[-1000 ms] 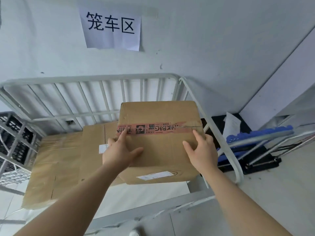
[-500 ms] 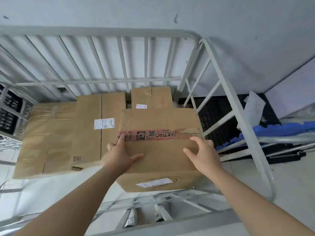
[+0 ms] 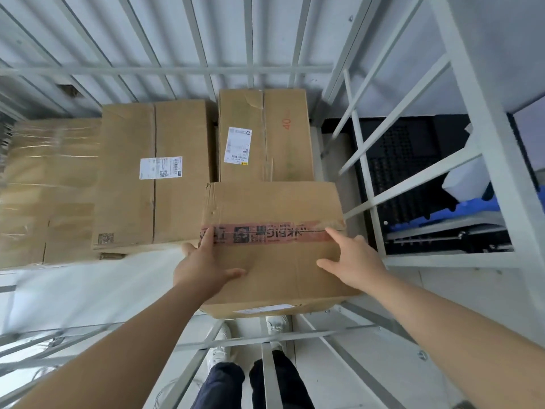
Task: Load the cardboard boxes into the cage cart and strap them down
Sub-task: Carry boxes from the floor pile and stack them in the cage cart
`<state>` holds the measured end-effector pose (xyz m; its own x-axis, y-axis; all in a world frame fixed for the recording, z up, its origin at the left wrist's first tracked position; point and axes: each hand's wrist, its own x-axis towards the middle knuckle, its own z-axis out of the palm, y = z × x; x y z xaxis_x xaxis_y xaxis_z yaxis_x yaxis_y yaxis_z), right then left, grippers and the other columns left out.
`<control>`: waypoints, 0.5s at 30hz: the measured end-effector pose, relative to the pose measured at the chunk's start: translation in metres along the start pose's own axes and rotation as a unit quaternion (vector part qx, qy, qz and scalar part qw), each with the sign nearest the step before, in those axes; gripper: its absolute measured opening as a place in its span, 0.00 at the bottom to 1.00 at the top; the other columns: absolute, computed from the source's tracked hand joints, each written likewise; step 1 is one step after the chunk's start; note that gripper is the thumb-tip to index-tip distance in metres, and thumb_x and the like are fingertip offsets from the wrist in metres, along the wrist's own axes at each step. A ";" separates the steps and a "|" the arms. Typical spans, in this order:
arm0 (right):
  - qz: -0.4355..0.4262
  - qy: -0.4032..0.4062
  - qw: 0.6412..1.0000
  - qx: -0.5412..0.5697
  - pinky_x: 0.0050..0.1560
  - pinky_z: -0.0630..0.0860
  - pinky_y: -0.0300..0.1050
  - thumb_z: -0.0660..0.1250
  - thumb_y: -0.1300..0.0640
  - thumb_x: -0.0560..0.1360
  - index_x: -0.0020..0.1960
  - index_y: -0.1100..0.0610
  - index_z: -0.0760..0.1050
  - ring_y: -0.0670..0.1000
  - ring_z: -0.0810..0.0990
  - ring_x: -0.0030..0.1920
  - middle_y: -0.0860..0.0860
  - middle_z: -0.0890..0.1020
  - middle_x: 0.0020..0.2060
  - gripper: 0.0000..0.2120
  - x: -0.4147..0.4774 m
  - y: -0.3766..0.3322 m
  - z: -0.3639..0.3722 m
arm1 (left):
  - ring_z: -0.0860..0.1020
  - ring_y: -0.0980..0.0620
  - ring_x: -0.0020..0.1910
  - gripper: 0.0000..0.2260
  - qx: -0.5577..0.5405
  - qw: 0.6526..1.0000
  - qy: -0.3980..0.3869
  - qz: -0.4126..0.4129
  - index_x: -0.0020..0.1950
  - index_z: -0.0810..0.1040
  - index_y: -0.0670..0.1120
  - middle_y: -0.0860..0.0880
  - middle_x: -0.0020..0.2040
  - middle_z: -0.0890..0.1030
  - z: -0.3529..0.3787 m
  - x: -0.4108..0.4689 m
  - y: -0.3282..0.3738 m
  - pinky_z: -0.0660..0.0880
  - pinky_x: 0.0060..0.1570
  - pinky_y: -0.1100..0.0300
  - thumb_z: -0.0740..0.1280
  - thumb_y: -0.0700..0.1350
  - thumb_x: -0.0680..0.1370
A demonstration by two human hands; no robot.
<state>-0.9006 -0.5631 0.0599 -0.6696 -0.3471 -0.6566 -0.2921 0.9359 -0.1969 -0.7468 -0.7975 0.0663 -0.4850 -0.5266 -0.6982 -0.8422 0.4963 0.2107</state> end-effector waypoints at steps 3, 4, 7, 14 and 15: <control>0.009 -0.014 1.000 -0.002 0.49 0.72 0.48 0.67 0.38 0.71 0.76 0.41 0.46 0.57 0.76 0.55 0.60 0.72 0.60 0.42 0.016 0.008 0.020 | 0.71 0.47 0.39 0.52 -0.004 1.000 -0.008 0.002 0.76 0.45 0.59 0.43 0.60 0.65 0.021 0.018 -0.005 0.71 0.44 0.57 0.75 0.64 0.63; 0.010 -0.017 1.000 -0.005 0.50 0.72 0.49 0.67 0.38 0.71 0.76 0.41 0.45 0.58 0.75 0.57 0.60 0.73 0.60 0.42 0.022 0.011 0.027 | 0.72 0.47 0.39 0.52 -0.009 1.000 -0.013 0.001 0.76 0.45 0.59 0.43 0.60 0.65 0.027 0.025 -0.006 0.71 0.43 0.57 0.76 0.63 0.63; 0.016 -0.020 1.000 -0.009 0.51 0.72 0.50 0.68 0.38 0.71 0.76 0.40 0.44 0.58 0.74 0.58 0.60 0.73 0.58 0.43 0.038 0.018 0.045 | 0.73 0.46 0.40 0.53 -0.017 0.999 -0.028 -0.005 0.76 0.44 0.60 0.43 0.60 0.64 0.050 0.042 -0.013 0.75 0.47 0.54 0.77 0.61 0.63; 0.010 -0.035 0.999 -0.033 0.48 0.74 0.49 0.69 0.40 0.71 0.76 0.41 0.44 0.58 0.77 0.54 0.61 0.70 0.61 0.44 0.061 0.022 0.084 | 0.76 0.44 0.41 0.56 0.000 0.999 -0.042 -0.012 0.75 0.41 0.63 0.43 0.60 0.64 0.097 0.077 -0.032 0.78 0.47 0.53 0.78 0.60 0.61; 0.007 -0.037 0.999 -0.036 0.48 0.74 0.49 0.69 0.41 0.71 0.76 0.42 0.45 0.59 0.77 0.55 0.61 0.70 0.62 0.44 0.064 0.023 0.088 | 0.77 0.43 0.43 0.56 0.002 0.999 -0.041 -0.010 0.75 0.40 0.63 0.43 0.60 0.64 0.102 0.081 -0.034 0.78 0.46 0.52 0.78 0.60 0.61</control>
<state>-0.8901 -0.5589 -0.0509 -0.6221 -0.3262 -0.7118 -0.3329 0.9330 -0.1366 -0.7336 -0.7864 -0.0670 -0.4466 -0.4785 -0.7560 -0.8507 0.4890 0.1930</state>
